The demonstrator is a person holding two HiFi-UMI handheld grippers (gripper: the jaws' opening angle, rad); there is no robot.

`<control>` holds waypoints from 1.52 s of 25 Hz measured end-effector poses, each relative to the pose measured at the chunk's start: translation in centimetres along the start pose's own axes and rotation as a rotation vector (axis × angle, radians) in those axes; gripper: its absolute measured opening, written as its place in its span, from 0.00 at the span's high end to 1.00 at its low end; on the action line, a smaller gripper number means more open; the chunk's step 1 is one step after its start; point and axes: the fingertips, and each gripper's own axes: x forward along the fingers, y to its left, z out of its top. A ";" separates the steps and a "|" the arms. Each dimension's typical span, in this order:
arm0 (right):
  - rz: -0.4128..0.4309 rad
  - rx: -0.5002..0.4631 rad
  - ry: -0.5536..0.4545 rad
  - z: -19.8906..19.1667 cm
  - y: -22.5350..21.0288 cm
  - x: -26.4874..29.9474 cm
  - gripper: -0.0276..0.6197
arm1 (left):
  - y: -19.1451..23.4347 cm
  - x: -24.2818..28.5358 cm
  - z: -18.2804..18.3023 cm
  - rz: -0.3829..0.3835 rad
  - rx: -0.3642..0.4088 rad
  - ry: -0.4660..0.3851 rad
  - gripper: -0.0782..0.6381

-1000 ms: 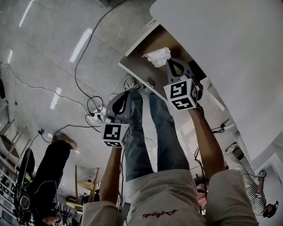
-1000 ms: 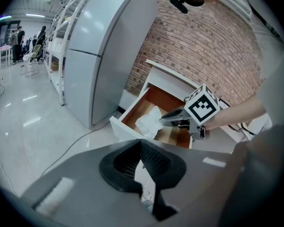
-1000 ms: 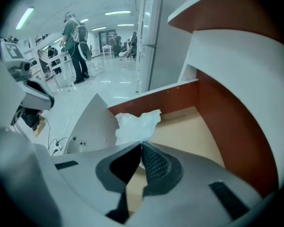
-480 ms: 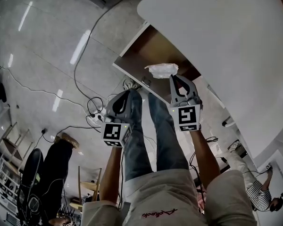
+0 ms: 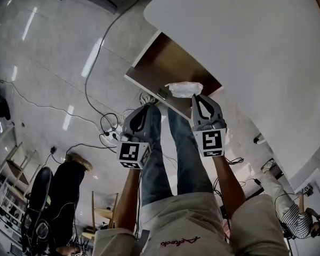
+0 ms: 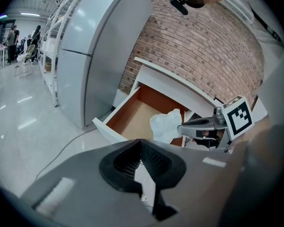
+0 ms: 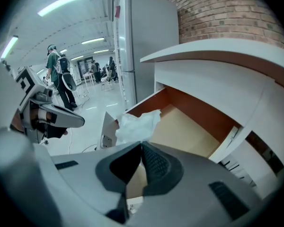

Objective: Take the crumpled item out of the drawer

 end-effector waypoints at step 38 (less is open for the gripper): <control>-0.071 -0.028 -0.304 19.4 0.1 -15.1 0.93 | -7.1 -11.6 18.6 0.025 0.114 -0.265 0.88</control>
